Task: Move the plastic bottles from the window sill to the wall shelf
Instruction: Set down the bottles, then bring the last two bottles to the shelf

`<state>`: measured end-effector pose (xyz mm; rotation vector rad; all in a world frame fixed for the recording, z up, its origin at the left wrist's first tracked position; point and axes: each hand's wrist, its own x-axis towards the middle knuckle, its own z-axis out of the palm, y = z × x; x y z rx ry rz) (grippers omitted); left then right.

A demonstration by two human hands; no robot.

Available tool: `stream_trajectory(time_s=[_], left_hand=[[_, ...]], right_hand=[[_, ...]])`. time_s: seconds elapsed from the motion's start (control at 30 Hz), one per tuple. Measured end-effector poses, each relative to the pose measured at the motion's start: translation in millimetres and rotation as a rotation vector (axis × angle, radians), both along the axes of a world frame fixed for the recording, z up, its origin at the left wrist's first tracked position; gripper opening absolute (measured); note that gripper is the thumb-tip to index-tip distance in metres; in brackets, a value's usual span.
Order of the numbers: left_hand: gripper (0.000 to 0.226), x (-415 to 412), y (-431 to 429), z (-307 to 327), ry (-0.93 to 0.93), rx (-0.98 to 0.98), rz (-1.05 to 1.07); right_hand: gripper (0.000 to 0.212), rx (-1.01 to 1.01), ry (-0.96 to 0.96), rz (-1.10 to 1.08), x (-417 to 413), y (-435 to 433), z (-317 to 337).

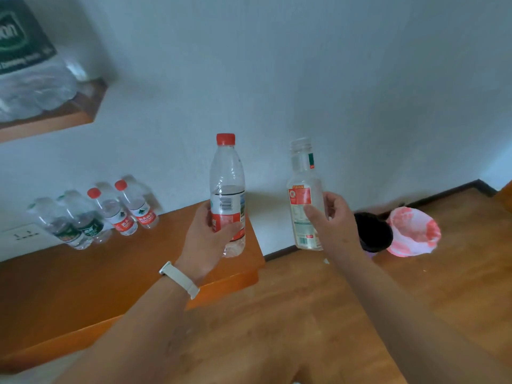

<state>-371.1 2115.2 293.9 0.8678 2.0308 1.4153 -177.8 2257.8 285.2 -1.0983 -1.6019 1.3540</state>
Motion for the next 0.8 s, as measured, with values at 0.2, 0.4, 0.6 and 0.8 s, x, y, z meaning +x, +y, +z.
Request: stream_trajectory(time_s=[0.2,0.4,0.6,0.8], left_hand=[[0.058,-21,-6,-3,0.020,-0.026,0.173],[0.062,-45,-19,-16,0.000,-0.047,0.306],[0.064,-84,-14,-39,-0.102,-0.035,0.397],[0.065,-141,1,-64,-0.156,-0.082,0.415]], right_hand=[[0.039,-0.007,-0.012,0.184,-45,22,-6],[0.037,-0.031,-0.032,0.346,-96,25,-16],[0.035,-0.005,-0.063,0.426,-143,32,-26],[0.036,-0.003,-0.148,0.470,-196,53,-38]])
